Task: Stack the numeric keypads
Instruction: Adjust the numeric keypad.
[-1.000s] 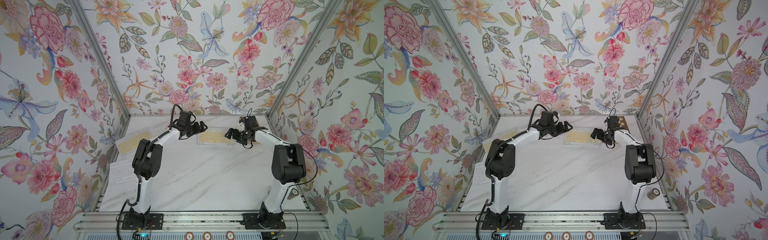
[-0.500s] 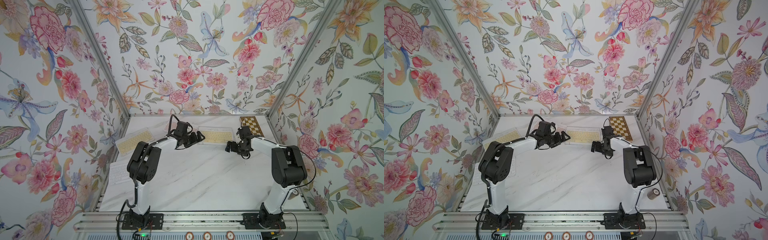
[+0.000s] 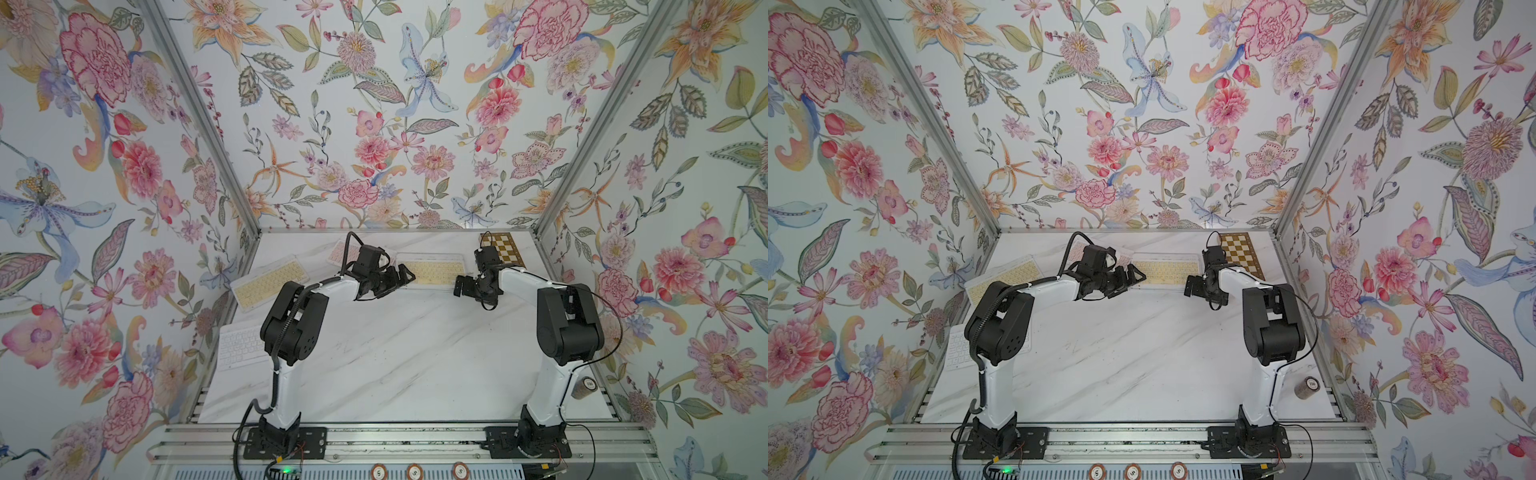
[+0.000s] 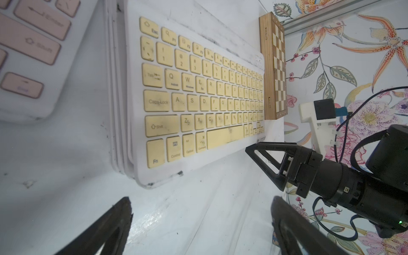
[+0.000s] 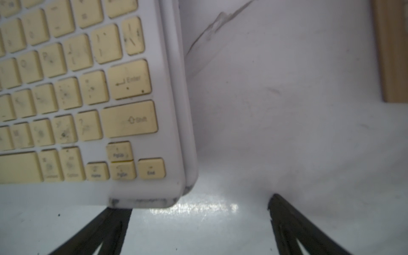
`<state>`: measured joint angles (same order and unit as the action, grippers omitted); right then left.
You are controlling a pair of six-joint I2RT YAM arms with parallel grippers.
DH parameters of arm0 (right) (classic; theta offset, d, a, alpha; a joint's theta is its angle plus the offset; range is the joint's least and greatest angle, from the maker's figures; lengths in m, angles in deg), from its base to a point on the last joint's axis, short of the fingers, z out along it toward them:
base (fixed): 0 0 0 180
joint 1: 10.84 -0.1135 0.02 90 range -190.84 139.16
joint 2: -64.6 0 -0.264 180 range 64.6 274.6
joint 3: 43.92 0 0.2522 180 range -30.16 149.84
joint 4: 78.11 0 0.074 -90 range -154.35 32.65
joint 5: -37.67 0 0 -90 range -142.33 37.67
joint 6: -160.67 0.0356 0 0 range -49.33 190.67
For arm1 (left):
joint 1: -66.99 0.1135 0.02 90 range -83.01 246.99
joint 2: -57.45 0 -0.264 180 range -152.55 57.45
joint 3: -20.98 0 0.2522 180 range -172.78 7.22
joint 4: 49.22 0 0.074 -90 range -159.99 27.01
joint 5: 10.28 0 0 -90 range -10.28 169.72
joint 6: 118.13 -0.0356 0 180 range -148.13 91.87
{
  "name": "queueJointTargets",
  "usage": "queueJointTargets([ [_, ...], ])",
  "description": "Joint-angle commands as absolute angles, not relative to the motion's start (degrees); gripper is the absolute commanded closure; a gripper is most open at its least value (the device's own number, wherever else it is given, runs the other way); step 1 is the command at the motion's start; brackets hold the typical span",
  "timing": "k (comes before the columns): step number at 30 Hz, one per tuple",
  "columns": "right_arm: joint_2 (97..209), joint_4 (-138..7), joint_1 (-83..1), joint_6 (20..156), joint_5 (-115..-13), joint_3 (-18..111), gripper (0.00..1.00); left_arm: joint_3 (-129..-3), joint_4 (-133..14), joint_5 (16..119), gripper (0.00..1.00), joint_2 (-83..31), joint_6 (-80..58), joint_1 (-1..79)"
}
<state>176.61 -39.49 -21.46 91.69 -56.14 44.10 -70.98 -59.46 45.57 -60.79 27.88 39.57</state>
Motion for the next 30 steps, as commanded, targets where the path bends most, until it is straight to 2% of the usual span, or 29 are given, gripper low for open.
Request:
queueJointTargets([
  [1,179.8,-37.5,-21.1,92.9,-56.6,44.5,0.01,-73.3,-58.9,44.9,0.01,-62.2,28.4,39.1],
  [12,176.7,-37.4,-22.1,93.2,-59.4,42.5,0.01,-71.9,-58.4,43.8,0.01,-61.4,29.8,38.4],
  [19,176.0,-37.8,-22.8,93.4,-60.1,41.2,0.01,-65.3,-48.4,40.0,0.01,-60.7,39.1,37.0],
  [30,175.1,-38.1,-22.9,93.7,-60.9,40.4,0.01,-70.9,-47.8,40.5,0.01,-65.9,40.1,36.3],
])
